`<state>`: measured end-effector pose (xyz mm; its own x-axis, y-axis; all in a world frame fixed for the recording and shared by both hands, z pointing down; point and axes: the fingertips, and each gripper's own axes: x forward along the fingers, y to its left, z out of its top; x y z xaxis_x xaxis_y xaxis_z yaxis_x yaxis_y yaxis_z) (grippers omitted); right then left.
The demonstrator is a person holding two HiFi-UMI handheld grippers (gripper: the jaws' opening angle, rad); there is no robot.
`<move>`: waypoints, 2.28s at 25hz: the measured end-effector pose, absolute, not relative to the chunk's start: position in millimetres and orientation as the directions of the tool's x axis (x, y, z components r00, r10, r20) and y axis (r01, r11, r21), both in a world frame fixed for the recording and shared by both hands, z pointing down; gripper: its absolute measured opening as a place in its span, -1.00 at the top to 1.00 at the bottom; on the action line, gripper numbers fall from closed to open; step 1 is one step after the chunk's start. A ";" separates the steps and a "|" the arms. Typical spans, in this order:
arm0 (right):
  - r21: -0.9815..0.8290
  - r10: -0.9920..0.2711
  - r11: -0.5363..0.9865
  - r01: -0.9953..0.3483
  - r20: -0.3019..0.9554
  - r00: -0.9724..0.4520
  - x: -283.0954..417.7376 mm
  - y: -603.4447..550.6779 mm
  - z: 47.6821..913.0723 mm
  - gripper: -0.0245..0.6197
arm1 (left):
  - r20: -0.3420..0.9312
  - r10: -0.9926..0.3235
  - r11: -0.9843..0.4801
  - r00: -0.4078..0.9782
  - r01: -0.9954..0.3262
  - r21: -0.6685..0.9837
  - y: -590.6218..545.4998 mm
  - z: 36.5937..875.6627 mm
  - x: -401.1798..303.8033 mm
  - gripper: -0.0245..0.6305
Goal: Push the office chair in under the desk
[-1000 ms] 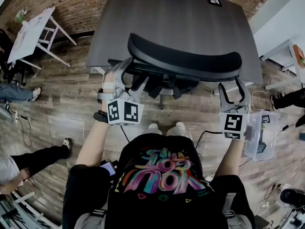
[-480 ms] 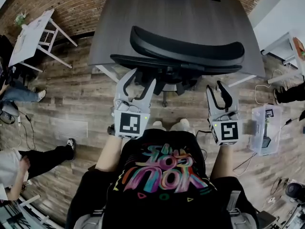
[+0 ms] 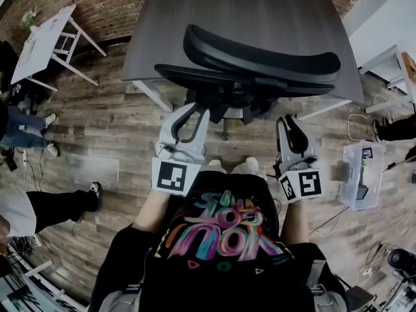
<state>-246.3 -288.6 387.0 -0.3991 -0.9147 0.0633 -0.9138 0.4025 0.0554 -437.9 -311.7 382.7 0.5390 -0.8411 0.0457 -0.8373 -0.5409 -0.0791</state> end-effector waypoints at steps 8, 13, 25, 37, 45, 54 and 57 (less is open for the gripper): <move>0.049 -0.915 0.398 -0.916 0.092 -0.393 -252.1 -284.8 398.0 0.92 | 0.071 -0.827 -0.561 0.558 -0.827 -0.035 -303.5 397.2 -432.7 0.92; 0.009 -0.900 0.426 -0.905 0.110 -0.423 -254.5 -284.0 409.6 0.92 | 0.088 -0.827 -0.561 0.556 -0.827 -0.042 -301.8 405.3 -433.4 0.92; -0.035 -0.891 0.443 -0.896 0.093 -0.444 -255.6 -282.3 410.3 0.92 | 0.093 -0.832 -0.552 0.547 -0.832 -0.058 -303.9 406.8 -438.4 0.92; -0.012 -0.888 0.451 -0.892 0.098 -0.450 -256.2 -282.6 408.1 0.92 | 0.089 -0.829 -0.558 0.552 -0.827 -0.068 -306.3 405.9 -439.2 0.92; -0.016 -0.879 0.468 -0.883 0.099 -0.467 -257.5 -283.8 406.4 0.92 | 0.095 -0.827 -0.560 0.554 -0.826 -0.062 -306.9 405.6 -439.0 0.92; -0.019 -0.876 0.475 -0.880 0.086 -0.474 -259.4 -281.6 407.1 0.92 | 0.096 -0.833 -0.552 0.545 -0.831 -0.069 -305.6 409.4 -443.3 0.92; -0.022 -0.876 0.474 -0.880 0.087 -0.474 -259.4 -281.5 407.1 0.92 | 0.097 -0.834 -0.550 0.544 -0.833 -0.059 -306.3 409.5 -444.7 0.92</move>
<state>-259.4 -281.5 407.1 -0.4737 -0.8764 0.0865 -0.8804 0.4737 -0.0217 -444.7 -306.3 409.5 0.5439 -0.8335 0.0970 -0.8329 -0.5503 -0.0591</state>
